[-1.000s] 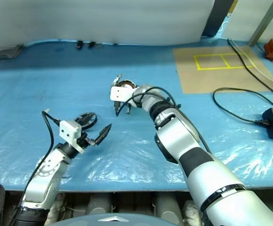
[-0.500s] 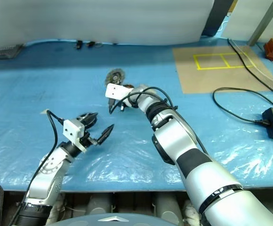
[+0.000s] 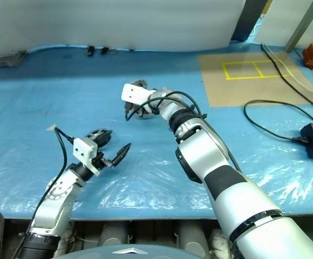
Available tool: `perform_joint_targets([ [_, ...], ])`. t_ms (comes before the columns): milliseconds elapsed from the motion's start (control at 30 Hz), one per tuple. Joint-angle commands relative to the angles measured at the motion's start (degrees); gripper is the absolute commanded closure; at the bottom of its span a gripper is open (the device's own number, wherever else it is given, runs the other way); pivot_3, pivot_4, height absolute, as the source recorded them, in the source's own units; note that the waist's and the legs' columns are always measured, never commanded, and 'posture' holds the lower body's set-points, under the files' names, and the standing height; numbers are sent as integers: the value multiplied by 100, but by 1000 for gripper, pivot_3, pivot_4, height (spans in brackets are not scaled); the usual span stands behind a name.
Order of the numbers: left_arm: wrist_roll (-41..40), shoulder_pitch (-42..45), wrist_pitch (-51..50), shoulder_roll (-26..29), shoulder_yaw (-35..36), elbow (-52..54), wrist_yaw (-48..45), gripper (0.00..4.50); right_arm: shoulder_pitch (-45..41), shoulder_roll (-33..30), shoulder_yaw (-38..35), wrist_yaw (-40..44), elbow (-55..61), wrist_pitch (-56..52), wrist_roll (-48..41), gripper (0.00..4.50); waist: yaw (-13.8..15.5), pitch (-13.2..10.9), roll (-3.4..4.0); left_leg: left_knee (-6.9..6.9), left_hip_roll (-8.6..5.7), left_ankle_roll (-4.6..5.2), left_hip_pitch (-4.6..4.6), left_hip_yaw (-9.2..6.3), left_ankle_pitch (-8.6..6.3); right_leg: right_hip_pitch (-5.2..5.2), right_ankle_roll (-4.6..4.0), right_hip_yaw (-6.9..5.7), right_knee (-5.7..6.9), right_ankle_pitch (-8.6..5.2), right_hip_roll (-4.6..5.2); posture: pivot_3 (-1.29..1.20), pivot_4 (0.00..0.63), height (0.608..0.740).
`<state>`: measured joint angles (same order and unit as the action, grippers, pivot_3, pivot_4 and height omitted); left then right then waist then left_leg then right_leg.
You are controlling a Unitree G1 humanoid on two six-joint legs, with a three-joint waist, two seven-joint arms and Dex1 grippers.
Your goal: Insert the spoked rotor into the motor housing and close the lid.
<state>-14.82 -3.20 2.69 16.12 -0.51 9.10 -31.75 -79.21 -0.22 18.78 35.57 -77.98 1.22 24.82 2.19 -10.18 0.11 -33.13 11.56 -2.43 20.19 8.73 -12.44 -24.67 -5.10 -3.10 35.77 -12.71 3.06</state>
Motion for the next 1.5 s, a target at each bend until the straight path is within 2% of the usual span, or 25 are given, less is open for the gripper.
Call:
perform_joint_targets([
  [33,32,-5,155,-11,-10,67,-4,0,-60,-62,-11,-110,55,-9,23,2839,1,0,0,0,0,0,0,0,0,0,0,0,0,0,0,0,150,740],
  [100,48,-10,160,-21,-12,58,-6,0,-54,-64,-69,-70,49,-67,-31,2376,0,0,0,0,0,0,0,0,0,0,0,0,0,0,0,0,150,740],
  [333,88,-26,165,-37,-45,24,-42,0,-32,-21,-345,132,47,-306,-296,15,0,0,0,0,0,1,1,0,0,0,0,0,0,0,0,0,150,740],
  [567,95,-22,155,-26,-43,9,-69,0,98,11,-443,404,26,-511,-345,15,6,0,0,-1,0,2,1,0,1,-1,-1,0,2,0,0,0,150,740],
  [967,110,-71,137,-31,-47,47,-49,0,394,24,-300,40,-37,-481,-90,15,8,0,0,-4,0,6,-1,1,3,0,-2,0,5,1,0,0,150,740],
  [1333,98,-103,125,-37,-39,61,-33,0,481,-8,76,39,-34,-73,238,15,8,0,0,-7,0,1,-2,1,1,0,-6,0,7,4,0,0,150,740],
  [1500,107,-71,136,-48,-55,19,-41,0,489,0,-45,228,-56,-248,103,15,8,0,0,-7,1,1,-2,1,1,0,-6,0,6,4,0,0,150,740],
])
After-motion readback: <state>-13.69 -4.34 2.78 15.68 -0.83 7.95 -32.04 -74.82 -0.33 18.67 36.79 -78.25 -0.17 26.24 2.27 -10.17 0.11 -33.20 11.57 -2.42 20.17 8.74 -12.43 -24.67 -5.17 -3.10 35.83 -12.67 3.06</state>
